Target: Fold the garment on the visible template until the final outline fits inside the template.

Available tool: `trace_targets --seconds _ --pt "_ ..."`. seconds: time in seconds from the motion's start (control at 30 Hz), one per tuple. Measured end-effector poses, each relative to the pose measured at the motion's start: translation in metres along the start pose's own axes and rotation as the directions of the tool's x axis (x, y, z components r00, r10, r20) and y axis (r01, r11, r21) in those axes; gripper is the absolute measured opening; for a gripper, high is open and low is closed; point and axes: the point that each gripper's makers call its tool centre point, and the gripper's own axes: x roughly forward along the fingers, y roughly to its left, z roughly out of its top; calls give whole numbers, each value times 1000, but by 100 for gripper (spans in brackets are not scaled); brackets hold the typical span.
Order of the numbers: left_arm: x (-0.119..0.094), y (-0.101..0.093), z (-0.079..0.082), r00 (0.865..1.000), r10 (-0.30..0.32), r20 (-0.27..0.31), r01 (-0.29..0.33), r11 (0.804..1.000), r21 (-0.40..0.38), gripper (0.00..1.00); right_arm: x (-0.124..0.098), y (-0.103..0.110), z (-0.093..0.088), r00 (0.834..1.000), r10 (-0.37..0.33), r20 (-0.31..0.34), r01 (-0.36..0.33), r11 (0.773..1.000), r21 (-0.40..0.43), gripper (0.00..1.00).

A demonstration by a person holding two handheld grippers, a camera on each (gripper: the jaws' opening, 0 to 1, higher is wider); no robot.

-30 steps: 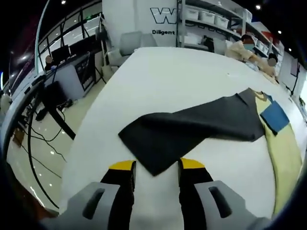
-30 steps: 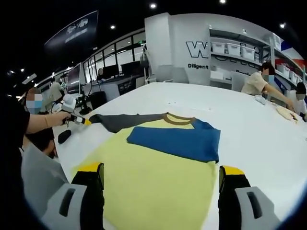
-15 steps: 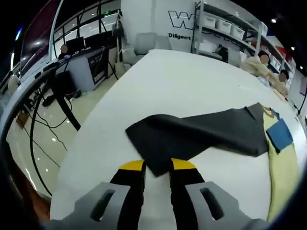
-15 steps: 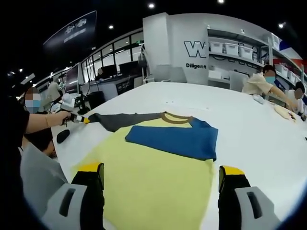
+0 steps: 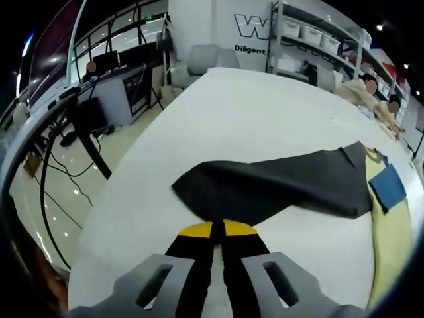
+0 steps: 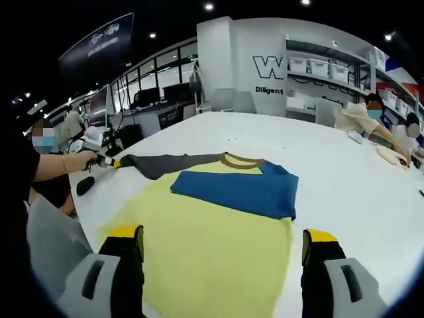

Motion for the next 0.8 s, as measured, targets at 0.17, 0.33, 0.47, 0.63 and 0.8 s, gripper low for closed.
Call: trace_targets --seconds 0.17,0.33,0.47,0.63,0.8 --pt "-6 5 -4 1000 -11 -19 11 1000 24 3 0 1 1 1000 3 1 -3 1000 -3 99" --pt "-13 13 -8 999 -30 -41 31 999 27 3 0 3 2 1000 3 4 -3 1000 -7 99" --pt "-19 14 -11 996 -57 -74 61 997 47 3 0 4 1 1000 6 0 -6 1000 -9 99" --pt "-18 16 -15 992 -81 -97 95 983 158 3 0 5 1 1000 8 1 -7 1000 -10 99" --pt "-16 17 -16 990 -96 -102 107 988 111 3 0 5 1 1000 11 2 -11 1000 -12 99"
